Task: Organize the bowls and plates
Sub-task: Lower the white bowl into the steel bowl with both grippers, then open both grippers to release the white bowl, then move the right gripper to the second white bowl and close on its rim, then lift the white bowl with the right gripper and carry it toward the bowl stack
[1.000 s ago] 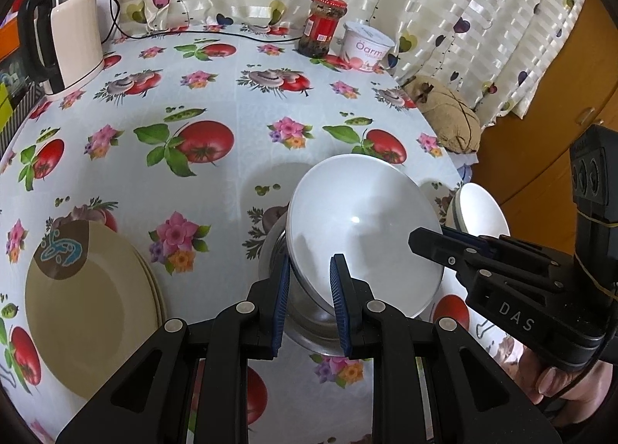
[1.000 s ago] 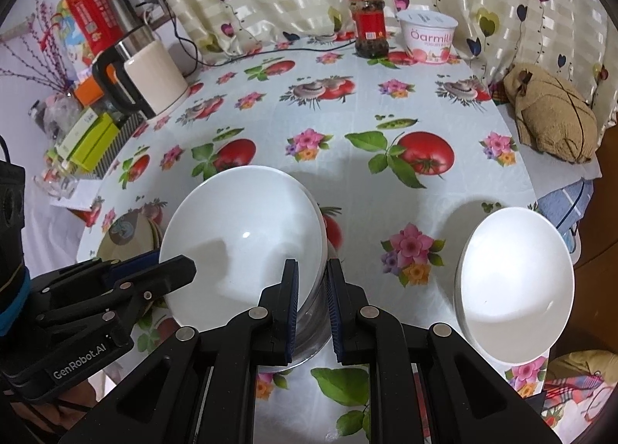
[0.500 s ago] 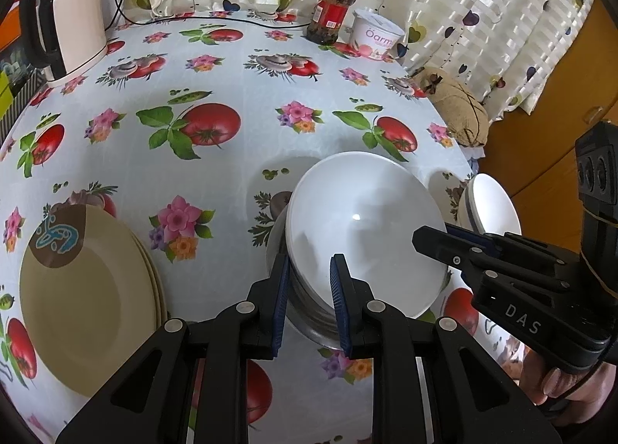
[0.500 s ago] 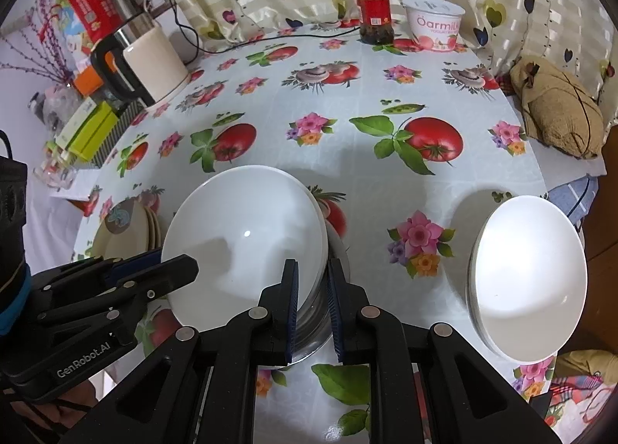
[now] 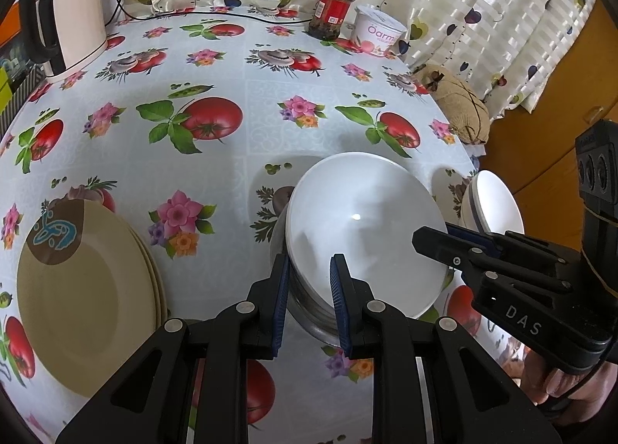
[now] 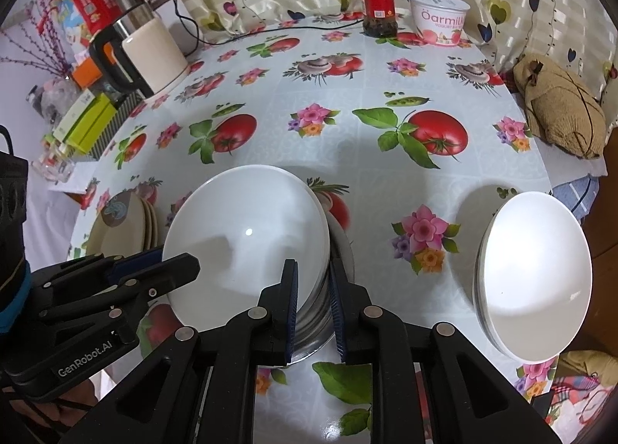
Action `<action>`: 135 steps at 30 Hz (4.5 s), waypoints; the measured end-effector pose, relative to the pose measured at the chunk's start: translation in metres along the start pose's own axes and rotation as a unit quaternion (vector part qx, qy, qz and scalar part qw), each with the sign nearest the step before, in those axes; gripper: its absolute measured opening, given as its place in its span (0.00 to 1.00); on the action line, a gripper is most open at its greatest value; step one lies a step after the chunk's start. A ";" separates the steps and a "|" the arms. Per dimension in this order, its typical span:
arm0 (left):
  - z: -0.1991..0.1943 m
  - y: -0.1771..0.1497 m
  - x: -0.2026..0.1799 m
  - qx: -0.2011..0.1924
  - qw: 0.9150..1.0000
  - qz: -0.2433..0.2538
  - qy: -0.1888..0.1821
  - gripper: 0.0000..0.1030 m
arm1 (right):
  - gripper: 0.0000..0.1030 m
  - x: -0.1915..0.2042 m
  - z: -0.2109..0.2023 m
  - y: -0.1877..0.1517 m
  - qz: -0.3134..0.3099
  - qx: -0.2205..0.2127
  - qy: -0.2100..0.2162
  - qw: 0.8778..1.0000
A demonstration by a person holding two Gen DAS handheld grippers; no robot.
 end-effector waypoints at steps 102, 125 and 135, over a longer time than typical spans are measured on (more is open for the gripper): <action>-0.008 0.042 -0.126 -0.029 0.993 0.105 -0.048 0.22 | 0.42 -0.125 -0.096 -0.031 0.125 -0.113 -0.020 0.985; 0.046 0.048 -0.163 0.031 0.988 0.133 -0.070 0.22 | 0.42 -0.176 -0.064 -0.045 0.178 -0.079 -0.033 0.980; 0.061 0.049 -0.171 0.044 0.987 0.140 -0.070 0.22 | 0.32 -0.184 -0.047 -0.046 0.183 -0.062 -0.033 0.981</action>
Point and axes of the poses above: each gripper's, at about its wrist camera, not at the fingertips, and z roughly the way its jaws point, x to its left, y to its top, the point moved 5 cm from there along z, roughly the way its jaws point, and after that the axes turned 15 degrees about x, right-handed, at the moved point
